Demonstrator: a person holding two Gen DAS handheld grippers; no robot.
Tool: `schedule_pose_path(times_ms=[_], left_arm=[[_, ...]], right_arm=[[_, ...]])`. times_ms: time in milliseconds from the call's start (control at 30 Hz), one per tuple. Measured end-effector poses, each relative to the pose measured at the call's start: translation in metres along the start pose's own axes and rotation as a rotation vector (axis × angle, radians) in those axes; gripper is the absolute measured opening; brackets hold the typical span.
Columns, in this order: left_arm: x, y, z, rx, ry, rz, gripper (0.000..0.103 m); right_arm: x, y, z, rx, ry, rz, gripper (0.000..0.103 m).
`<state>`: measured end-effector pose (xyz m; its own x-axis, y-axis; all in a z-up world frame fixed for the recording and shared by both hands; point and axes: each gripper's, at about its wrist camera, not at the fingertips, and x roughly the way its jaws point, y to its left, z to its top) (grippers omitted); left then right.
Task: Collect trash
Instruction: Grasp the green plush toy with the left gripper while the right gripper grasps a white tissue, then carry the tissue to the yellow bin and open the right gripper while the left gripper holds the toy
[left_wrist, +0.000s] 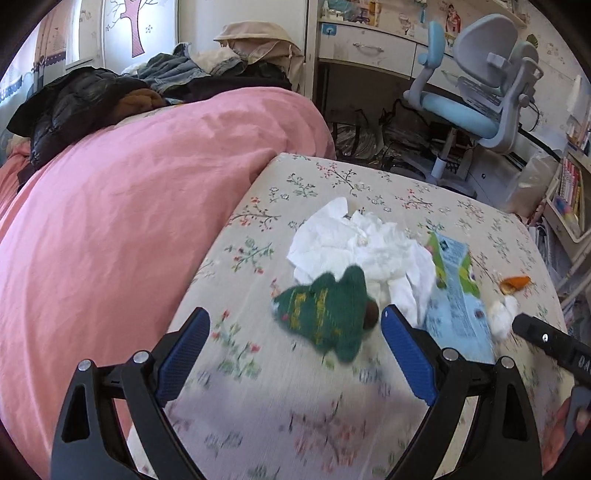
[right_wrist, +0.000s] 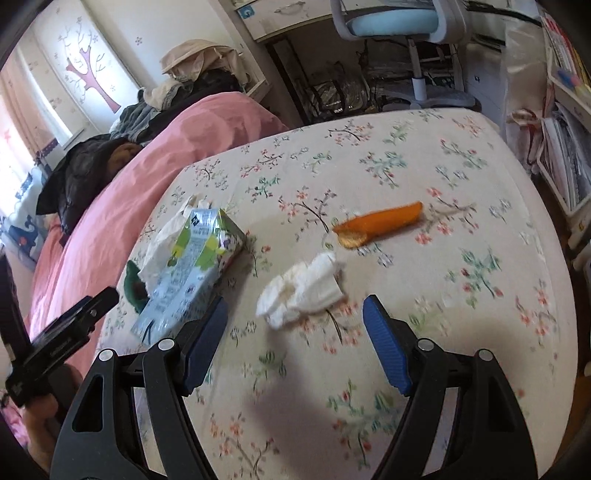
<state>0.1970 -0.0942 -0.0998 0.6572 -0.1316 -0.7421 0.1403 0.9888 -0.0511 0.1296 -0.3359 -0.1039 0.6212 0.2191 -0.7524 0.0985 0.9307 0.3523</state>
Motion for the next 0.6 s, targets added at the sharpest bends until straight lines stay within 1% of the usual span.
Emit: schedule_pose_path(times_ms=[100, 267, 300, 333, 400, 433, 533, 600], left_arm=[[0.012, -0.002, 0.003, -0.005, 0.021, 0.007, 0.090], [0.028, -0.003, 0.000, 0.023, 0.057, 0.012, 0.090], [0.029, -0.002, 0.000, 0.026, 0.060, 0.006, 0.086], [0.030, 0.000, 0.001, 0.024, 0.067, -0.008, 0.073], [0.031, 0.003, 0.002, -0.001, 0.103, -0.085, 0.059], [0.029, 0.004, 0.004, -0.007, 0.106, -0.091, 0.055], [0.023, 0.006, 0.004, 0.001, 0.107, -0.116, 0.050], [0.018, 0.010, 0.004, -0.011, 0.107, -0.130, 0.048]], right_arm=[[0.009, 0.005, 0.002, -0.022, 0.007, -0.006, 0.071], [0.020, 0.008, 0.005, -0.048, 0.019, -0.007, 0.057], [0.021, 0.009, 0.006, -0.051, 0.020, -0.006, 0.051], [0.022, 0.009, 0.007, -0.053, 0.021, -0.004, 0.042], [0.024, 0.009, 0.008, -0.051, 0.034, 0.011, 0.031], [0.024, 0.009, 0.008, -0.049, 0.036, 0.016, 0.028], [0.020, 0.010, 0.009, -0.055, 0.031, 0.030, 0.020], [0.015, 0.012, 0.009, -0.062, 0.024, 0.035, 0.019]])
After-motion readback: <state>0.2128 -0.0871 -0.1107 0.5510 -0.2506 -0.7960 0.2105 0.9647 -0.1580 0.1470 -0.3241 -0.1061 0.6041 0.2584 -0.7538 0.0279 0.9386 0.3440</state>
